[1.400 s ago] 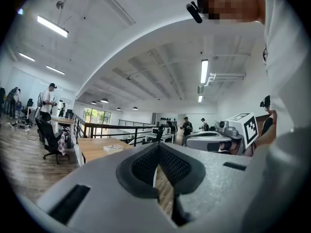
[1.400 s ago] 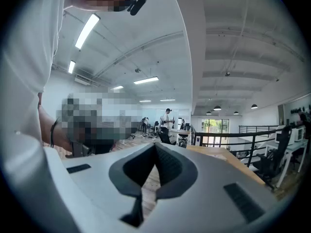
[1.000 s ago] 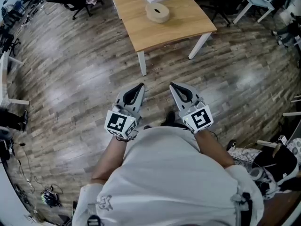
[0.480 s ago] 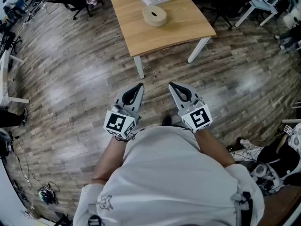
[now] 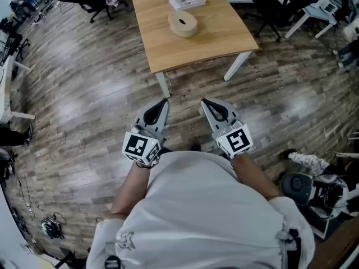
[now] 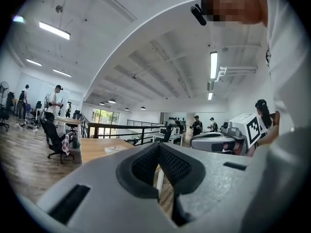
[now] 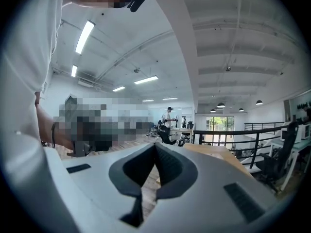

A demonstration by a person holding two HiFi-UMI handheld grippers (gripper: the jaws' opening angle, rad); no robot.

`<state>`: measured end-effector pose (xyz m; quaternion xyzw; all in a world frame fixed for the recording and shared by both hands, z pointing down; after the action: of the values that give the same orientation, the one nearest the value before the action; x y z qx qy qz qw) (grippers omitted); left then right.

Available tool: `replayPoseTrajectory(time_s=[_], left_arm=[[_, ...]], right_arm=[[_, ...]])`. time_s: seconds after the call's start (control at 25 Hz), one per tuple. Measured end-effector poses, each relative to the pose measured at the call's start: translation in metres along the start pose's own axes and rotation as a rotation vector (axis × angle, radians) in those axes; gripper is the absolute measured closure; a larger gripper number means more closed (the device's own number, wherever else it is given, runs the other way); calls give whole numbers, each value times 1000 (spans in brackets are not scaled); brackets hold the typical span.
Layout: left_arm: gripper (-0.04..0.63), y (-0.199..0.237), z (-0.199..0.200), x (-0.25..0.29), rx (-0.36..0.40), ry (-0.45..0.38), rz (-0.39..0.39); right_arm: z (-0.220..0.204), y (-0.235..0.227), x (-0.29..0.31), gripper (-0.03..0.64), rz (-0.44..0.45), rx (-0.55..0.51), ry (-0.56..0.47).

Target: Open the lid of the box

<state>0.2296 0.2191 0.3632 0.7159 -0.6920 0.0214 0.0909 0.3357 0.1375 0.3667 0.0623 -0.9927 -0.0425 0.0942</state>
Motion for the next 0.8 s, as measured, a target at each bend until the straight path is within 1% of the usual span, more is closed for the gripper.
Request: replayPoseTrajectory(time_s=[0.16, 0.28, 0.4, 0.52, 0.8], left_arm=[[589, 10, 0, 12, -3, -1, -1], [589, 27, -1, 22, -6, -2, -6], [589, 55, 1, 32, -9, -5, -18], [590, 86, 7, 42, -4, -7, -45], [589, 165, 29, 54, 22, -3, -134]], right_arm=[[-5, -9, 12, 612, 8, 20, 14], [-8, -17, 28, 612, -7, 27, 27], [-6, -23, 53, 612, -25, 32, 28], [1, -27, 83, 612, -42, 23, 28], [27, -33, 153, 612, -141, 29, 34]])
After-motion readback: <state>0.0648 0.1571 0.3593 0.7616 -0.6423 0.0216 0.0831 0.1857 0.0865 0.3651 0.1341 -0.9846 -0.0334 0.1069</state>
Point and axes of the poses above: the fingertips, and each gripper's own axes: x forward along the fingers, y to its left, z out of its top, the point moved 2 cm from there along -x, backward along the fingers, and after that the axes turned 6 degrees about y, right-handed, at the moved point
